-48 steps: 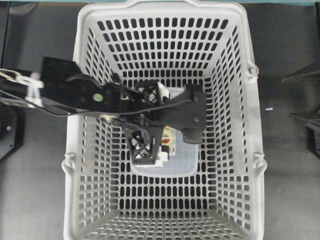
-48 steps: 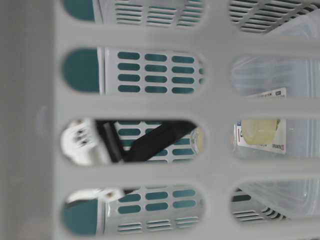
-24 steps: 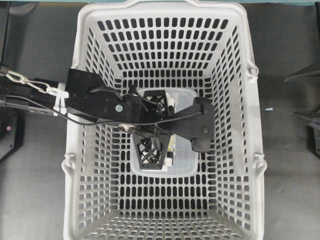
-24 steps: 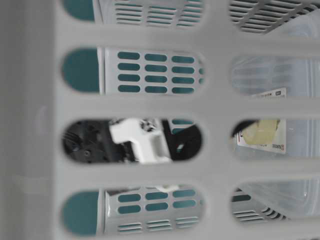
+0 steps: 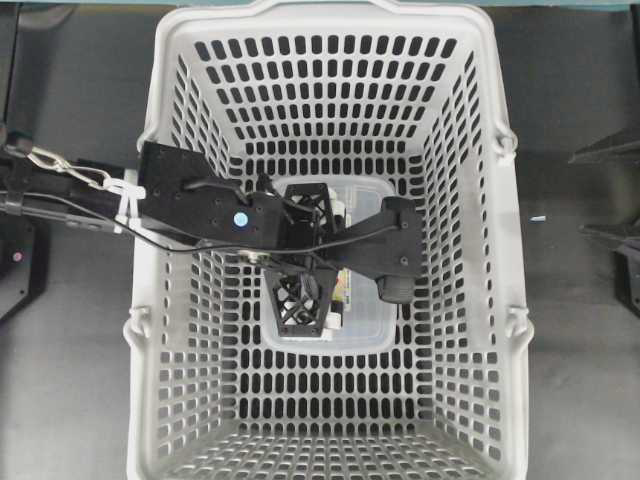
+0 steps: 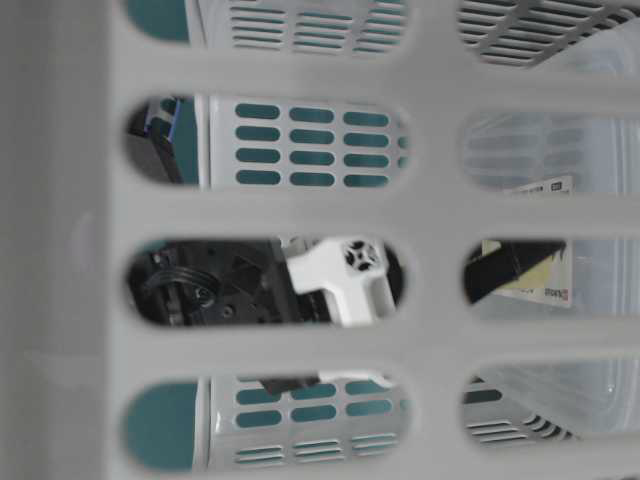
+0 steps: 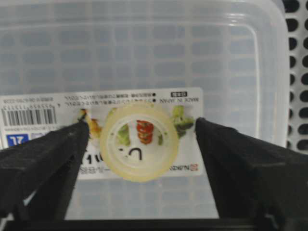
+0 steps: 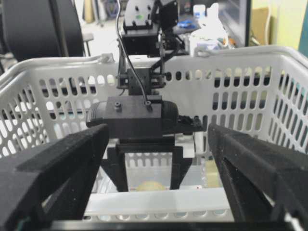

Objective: Pick up the cellophane tape from the shopping basket with the left arm.
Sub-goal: 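Close the left gripper on the tape roll, then lift the held tape roll upward out of the container with the left gripper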

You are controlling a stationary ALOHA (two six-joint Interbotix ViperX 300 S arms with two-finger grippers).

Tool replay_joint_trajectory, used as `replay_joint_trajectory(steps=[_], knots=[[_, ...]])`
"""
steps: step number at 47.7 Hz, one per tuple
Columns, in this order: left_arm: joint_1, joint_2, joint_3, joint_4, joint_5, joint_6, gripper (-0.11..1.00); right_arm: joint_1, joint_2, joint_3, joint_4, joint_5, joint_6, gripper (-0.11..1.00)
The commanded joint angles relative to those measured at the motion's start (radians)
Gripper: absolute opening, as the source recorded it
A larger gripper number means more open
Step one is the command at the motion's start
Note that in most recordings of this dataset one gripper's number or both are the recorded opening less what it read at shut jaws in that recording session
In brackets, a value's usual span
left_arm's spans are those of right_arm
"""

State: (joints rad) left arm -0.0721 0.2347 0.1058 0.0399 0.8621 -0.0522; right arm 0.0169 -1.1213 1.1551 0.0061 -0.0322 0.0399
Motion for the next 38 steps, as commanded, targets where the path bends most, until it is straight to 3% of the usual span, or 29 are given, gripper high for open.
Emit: replay_joint_trajectory(steps=[1, 10, 21, 38], knots=[[0.002, -0.008, 0.008, 0.003, 0.002, 0.003, 0.81, 0.002, 0.006, -0.008, 0.003, -0.005, 0.002, 0.8], [-0.008, -0.012, -0.008, 0.003, 0.029, 0.006, 0.5, 0.002, 0.005, -0.008, 0.003, -0.009, 0.002, 0.8], [-0.009, -0.06, -0.11, 0.003, 0.147, 0.005, 0.5, 0.002, -0.006, -0.008, 0.003, -0.009, 0.002, 0.8], [-0.008, -0.098, -0.449, 0.005, 0.505, 0.003, 0.5, 0.002, -0.031, -0.008, 0.003, -0.025, 0.002, 0.8]])
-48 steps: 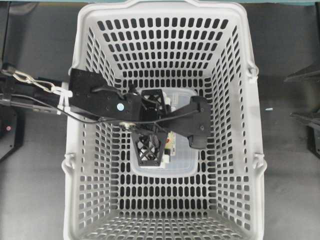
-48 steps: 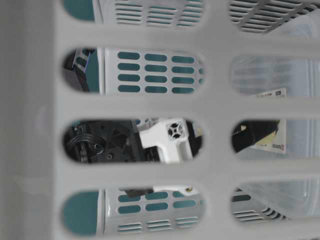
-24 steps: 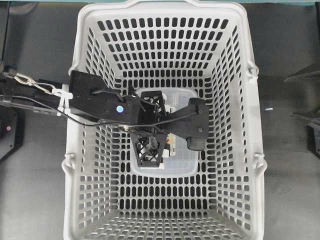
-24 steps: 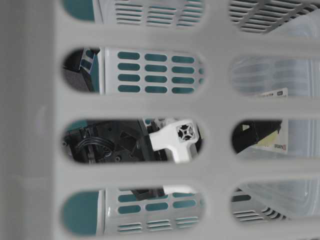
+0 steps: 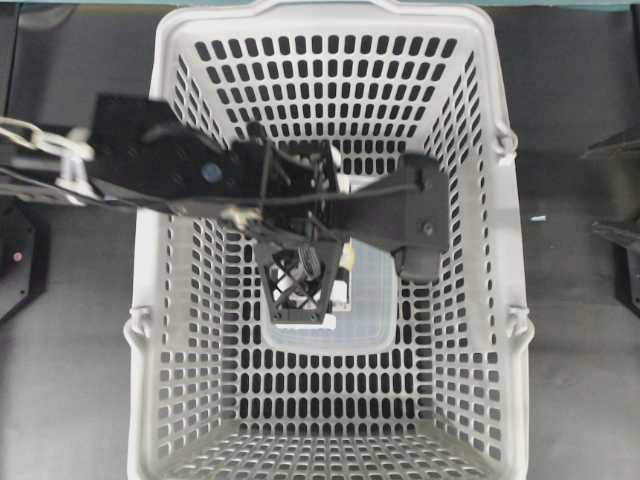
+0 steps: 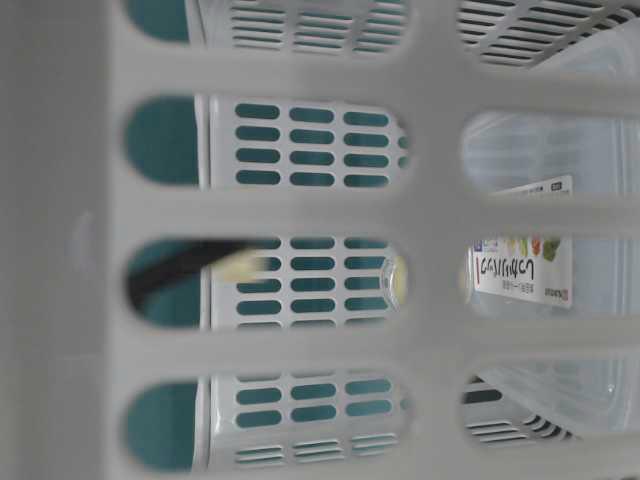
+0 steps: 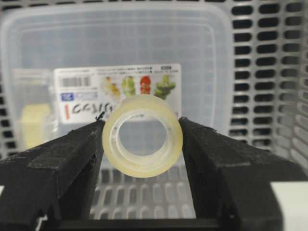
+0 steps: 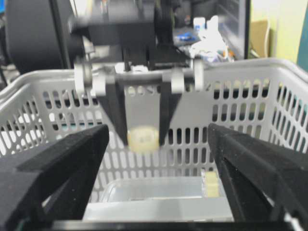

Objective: Pick up the cellophane tape from the shopping basket with the left arm.
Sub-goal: 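Lift the held tape roll upward out of the container with the left gripper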

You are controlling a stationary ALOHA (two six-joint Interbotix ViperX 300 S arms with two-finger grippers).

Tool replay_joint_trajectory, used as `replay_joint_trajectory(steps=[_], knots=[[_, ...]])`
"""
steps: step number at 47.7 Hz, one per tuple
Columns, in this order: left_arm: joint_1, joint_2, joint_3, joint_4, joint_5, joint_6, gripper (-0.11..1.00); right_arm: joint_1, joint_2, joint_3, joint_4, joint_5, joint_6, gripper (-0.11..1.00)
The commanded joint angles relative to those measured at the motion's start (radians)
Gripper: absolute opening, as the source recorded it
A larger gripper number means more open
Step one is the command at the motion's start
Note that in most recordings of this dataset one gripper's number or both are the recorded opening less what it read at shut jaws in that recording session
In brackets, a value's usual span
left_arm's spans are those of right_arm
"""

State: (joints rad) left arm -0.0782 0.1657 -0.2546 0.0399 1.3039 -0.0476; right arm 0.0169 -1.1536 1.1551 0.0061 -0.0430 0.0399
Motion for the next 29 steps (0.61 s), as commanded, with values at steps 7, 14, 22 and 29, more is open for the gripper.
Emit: replay_joint_trajectory(steps=[7, 14, 22, 29], knots=[[-0.002, -0.018, -0.161, 0.005, 0.144, -0.002, 0.5, 0.003, 0.0, -0.008, 0.003, -0.014, 0.002, 0.8], [-0.002, -0.012, -0.164, 0.005, 0.158, -0.002, 0.5, 0.003, -0.002, -0.008, 0.003, -0.021, 0.002, 0.8], [-0.002, -0.012, -0.164, 0.005, 0.158, -0.002, 0.5, 0.003, -0.002, -0.008, 0.003, -0.023, 0.002, 0.8], [0.002, -0.011, -0.163, 0.005, 0.156, -0.002, 0.5, 0.003, 0.0, -0.008, 0.003, -0.021, 0.002, 0.8]])
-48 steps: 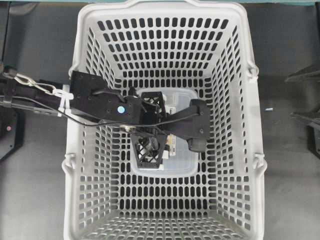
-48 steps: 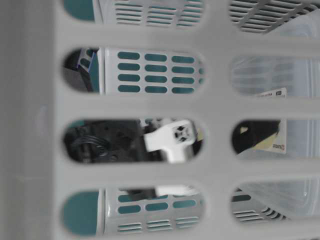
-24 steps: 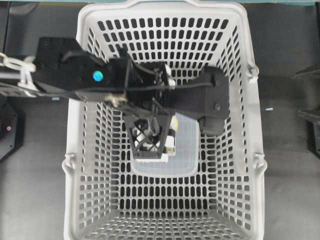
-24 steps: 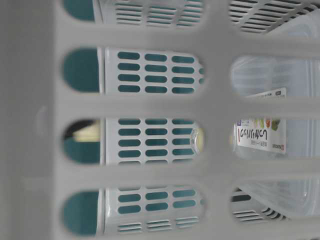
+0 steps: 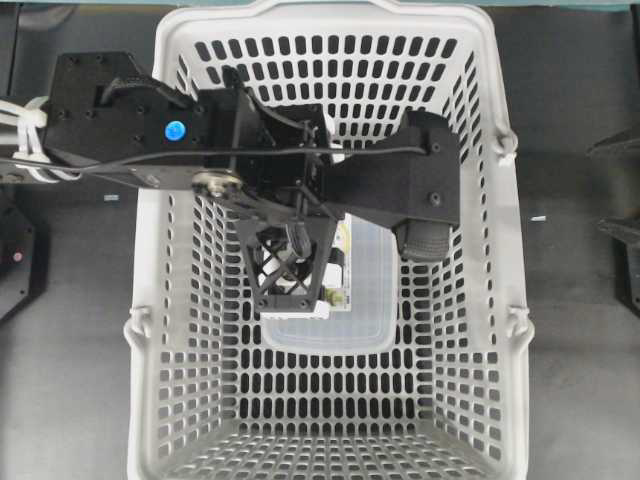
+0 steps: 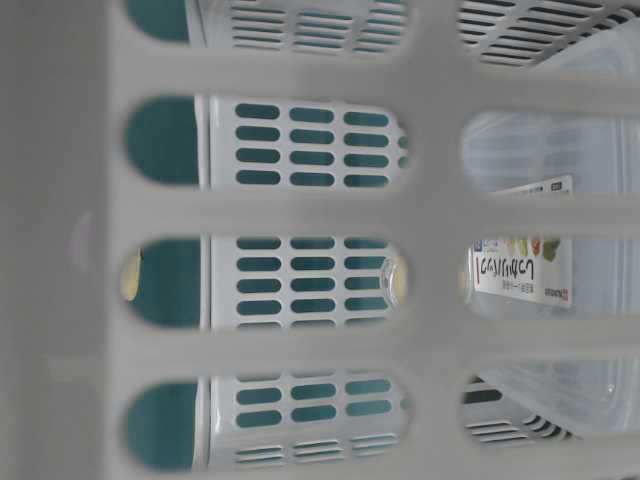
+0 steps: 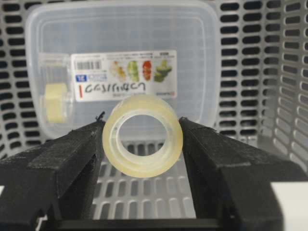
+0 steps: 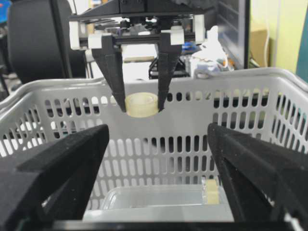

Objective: Pick up the cellophane tape from the shopping basket with the left arm.
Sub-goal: 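Lift the held tape roll upward out of the container with the left gripper, then hold the tape roll raised above the basket with the left gripper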

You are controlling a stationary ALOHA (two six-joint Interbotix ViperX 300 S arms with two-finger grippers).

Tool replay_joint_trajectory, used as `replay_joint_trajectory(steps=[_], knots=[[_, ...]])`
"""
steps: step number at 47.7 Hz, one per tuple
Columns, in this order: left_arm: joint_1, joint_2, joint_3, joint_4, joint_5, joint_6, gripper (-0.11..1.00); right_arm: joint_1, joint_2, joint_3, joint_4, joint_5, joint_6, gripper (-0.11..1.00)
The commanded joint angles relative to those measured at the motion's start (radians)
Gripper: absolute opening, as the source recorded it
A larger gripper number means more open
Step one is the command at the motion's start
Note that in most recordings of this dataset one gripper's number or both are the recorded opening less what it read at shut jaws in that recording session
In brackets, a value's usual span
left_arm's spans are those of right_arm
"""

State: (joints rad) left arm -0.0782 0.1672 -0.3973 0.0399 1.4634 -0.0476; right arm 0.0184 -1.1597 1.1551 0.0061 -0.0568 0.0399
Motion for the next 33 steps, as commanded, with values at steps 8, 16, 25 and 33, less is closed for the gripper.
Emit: replay_joint_trajectory(steps=[8, 16, 25, 33], knots=[[0.002, -0.009, -0.02, 0.005, -0.002, -0.002, 0.5, 0.003, 0.006, -0.008, 0.003, -0.009, 0.003, 0.8], [0.0, -0.006, -0.02, 0.005, -0.002, -0.003, 0.5, 0.006, 0.005, -0.008, 0.003, -0.006, 0.003, 0.8], [0.0, -0.005, -0.021, 0.005, -0.002, -0.002, 0.5, 0.011, 0.006, -0.006, 0.003, -0.002, 0.003, 0.8], [-0.002, -0.003, -0.02, 0.005, 0.0, -0.002, 0.5, 0.011, 0.006, -0.006, 0.003, 0.005, 0.003, 0.8]])
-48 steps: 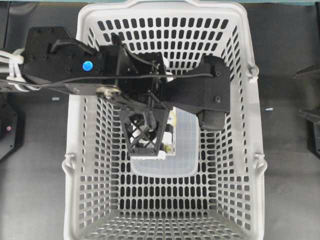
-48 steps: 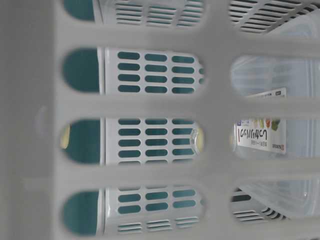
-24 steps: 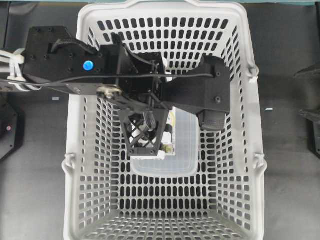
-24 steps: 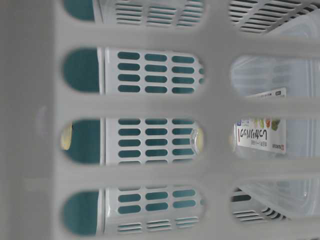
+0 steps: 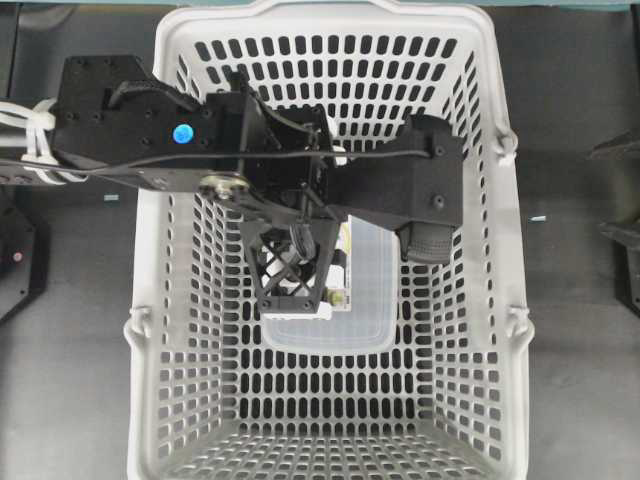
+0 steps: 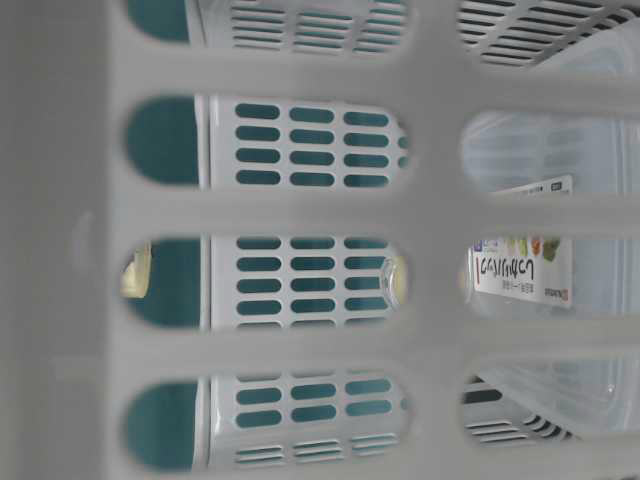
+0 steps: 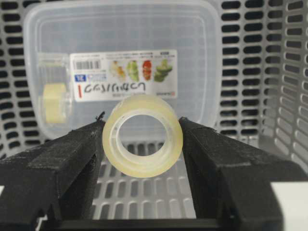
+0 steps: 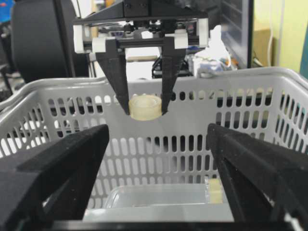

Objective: Pick up the cellophane tape from the shopping basket with the left arm.
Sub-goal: 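Hold the tape roll raised above the basket with the left gripper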

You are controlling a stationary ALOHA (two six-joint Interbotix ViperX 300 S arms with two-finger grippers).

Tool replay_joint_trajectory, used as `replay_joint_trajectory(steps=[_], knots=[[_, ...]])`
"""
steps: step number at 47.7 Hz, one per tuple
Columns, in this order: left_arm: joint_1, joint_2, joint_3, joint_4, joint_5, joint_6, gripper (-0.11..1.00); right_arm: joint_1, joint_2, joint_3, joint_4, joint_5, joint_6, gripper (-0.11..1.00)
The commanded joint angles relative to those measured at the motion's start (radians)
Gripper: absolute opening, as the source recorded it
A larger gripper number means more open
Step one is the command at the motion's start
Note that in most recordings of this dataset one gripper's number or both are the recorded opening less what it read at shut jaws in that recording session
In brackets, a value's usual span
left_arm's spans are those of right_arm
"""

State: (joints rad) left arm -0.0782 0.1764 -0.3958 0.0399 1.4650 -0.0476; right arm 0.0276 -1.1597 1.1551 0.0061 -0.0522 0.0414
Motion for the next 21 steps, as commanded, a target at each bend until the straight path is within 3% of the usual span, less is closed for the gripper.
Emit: replay_joint_trajectory(steps=[1, 21], knots=[[0.0, -0.012, -0.021, 0.005, 0.0, -0.002, 0.5, 0.002, 0.006, -0.008, 0.003, 0.002, 0.002, 0.8], [0.0, -0.012, -0.006, 0.005, 0.0, -0.002, 0.5, 0.002, 0.005, -0.006, 0.003, 0.003, 0.0, 0.8]])
